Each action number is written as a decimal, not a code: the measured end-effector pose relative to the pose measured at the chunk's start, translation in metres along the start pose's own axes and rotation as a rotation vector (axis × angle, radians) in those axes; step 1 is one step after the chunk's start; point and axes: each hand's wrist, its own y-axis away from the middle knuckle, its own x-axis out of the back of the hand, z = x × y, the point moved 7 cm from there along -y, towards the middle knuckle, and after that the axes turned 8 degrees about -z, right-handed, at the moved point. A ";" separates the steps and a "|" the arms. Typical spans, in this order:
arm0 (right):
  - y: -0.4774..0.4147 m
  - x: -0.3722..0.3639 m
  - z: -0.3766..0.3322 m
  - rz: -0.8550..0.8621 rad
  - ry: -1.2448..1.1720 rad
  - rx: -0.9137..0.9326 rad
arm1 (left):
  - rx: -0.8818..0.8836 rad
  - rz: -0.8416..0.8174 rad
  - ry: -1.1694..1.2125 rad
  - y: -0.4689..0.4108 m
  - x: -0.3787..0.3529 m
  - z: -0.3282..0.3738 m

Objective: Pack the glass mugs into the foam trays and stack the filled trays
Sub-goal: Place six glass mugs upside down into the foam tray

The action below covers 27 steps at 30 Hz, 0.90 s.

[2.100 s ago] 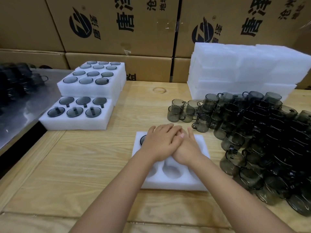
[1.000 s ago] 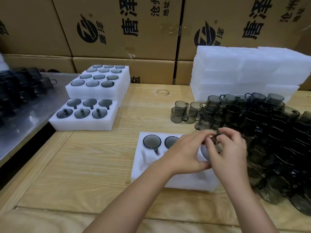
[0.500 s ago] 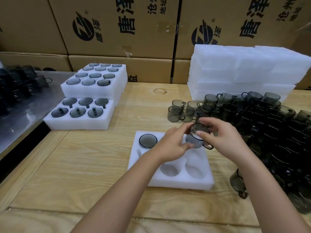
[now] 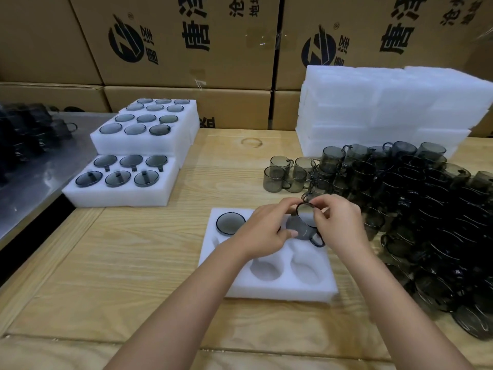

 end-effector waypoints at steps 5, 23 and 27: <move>-0.001 -0.010 0.005 -0.071 0.083 -0.001 | -0.013 -0.020 -0.026 -0.002 0.004 0.001; 0.005 -0.069 0.010 -0.687 0.489 0.044 | -0.004 -0.100 -0.352 -0.016 -0.032 0.010; 0.003 -0.060 0.011 -0.555 0.446 0.003 | -0.022 -0.037 -0.289 -0.014 -0.026 0.013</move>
